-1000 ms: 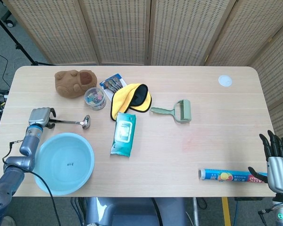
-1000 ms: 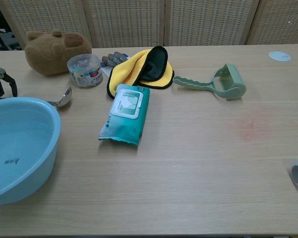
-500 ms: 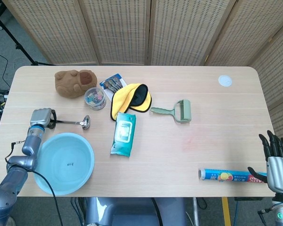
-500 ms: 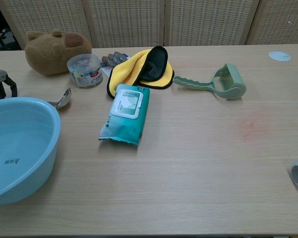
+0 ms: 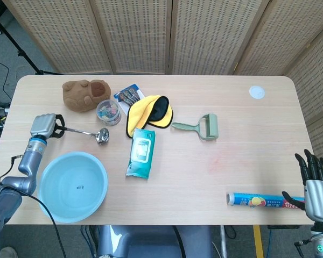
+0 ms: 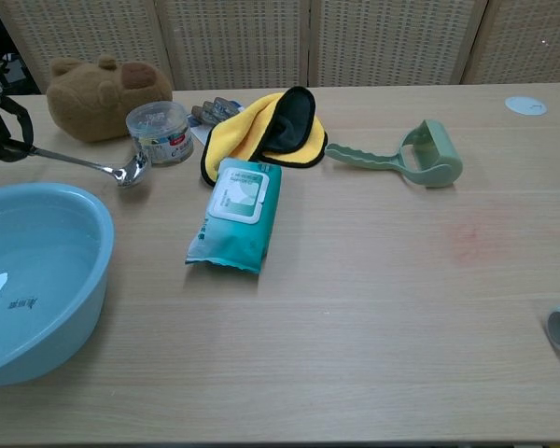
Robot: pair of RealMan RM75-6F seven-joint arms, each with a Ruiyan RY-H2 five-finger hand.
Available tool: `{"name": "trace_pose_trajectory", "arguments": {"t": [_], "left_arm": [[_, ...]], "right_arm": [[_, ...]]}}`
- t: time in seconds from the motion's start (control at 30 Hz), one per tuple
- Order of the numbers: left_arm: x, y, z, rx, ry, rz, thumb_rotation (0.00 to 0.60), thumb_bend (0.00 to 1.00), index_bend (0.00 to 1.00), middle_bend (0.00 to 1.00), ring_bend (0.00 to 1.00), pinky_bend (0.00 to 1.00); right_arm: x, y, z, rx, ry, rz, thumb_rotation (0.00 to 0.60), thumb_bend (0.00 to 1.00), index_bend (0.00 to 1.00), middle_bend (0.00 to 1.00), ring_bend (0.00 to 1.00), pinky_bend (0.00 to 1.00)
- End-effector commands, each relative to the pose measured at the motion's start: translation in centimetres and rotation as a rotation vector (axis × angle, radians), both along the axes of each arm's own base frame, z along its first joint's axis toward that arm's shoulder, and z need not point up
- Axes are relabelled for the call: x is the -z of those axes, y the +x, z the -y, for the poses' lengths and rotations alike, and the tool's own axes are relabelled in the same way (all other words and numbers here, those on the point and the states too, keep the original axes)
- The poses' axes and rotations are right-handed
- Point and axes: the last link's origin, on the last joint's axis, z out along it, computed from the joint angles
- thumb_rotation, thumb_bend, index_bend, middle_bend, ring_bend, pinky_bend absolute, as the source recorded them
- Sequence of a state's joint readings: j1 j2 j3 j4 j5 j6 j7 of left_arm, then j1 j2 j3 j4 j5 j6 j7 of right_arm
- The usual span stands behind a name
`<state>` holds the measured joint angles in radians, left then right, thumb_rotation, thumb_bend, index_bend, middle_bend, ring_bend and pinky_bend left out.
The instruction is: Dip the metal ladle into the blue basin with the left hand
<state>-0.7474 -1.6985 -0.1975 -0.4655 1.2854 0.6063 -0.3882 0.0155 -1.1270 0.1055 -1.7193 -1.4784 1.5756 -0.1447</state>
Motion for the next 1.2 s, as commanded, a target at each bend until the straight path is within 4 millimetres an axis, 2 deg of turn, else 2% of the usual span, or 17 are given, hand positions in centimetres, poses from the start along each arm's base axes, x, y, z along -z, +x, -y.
{"name": "trace_pose_trajectory", "arguments": {"t": [0.03, 0.3, 0.43, 0.5, 0.63, 0.8, 0.9, 1.2], "left_arm": [[-3.0, 1.0, 0.4, 0.085, 0.05, 0.039, 0.6, 0.64, 0.86, 1.0, 0.89, 0.93], [-7.0, 2.8, 2.5, 0.181, 0.097, 0.072, 0.6, 0.63, 0.86, 1.0, 0.89, 0.93], [-9.2, 3.4, 4.7, 0.236, 0.118, 0.067, 0.6, 0.63, 0.86, 1.0, 0.89, 0.93], [-10.5, 3.4, 6.5, 0.261, 0.12, 0.075, 0.6, 0.63, 0.86, 1.0, 0.89, 0.93], [-11.6, 2.8, 9.0, 0.276, 0.1, 0.063, 0.6, 0.63, 0.86, 1.0, 0.89, 0.93], [-12.1, 1.3, 11.4, 0.269, 0.084, 0.048, 0.6, 0.64, 0.87, 1.0, 0.89, 0.93], [-11.7, 0.5, 12.6, 0.254, 0.065, 0.053, 0.6, 0.64, 0.87, 1.0, 0.89, 0.93], [-10.1, 0.8, 12.7, 0.288, 0.027, -0.004, 0.6, 0.63, 0.87, 1.0, 0.89, 0.93]], "right_arm": [[-0.1, 0.2, -0.1, -0.006, -0.001, 0.005, 0.6, 0.0, 0.06, 0.0, 0.0, 0.0], [-0.3, 0.6, -0.5, -0.019, 0.0, 0.022, 0.6, 0.0, 0.06, 0.0, 0.0, 0.0], [-0.5, 0.9, -0.7, -0.032, 0.001, 0.032, 0.6, 0.0, 0.06, 0.0, 0.0, 0.0], [-0.5, 1.1, -0.8, -0.038, 0.002, 0.039, 0.6, 0.0, 0.06, 0.0, 0.0, 0.0], [-0.7, 1.4, -1.0, -0.049, -0.002, 0.047, 0.6, 0.0, 0.06, 0.0, 0.0, 0.0], [-0.9, 1.6, -1.2, -0.06, -0.006, 0.056, 0.6, 0.0, 0.06, 0.0, 0.0, 0.0], [-0.9, 1.8, -1.2, -0.066, -0.006, 0.063, 0.6, 0.0, 0.06, 0.0, 0.0, 0.0], [-1.2, 1.8, -1.4, -0.069, -0.009, 0.071, 0.6, 0.0, 0.06, 0.0, 0.0, 0.0]]}}
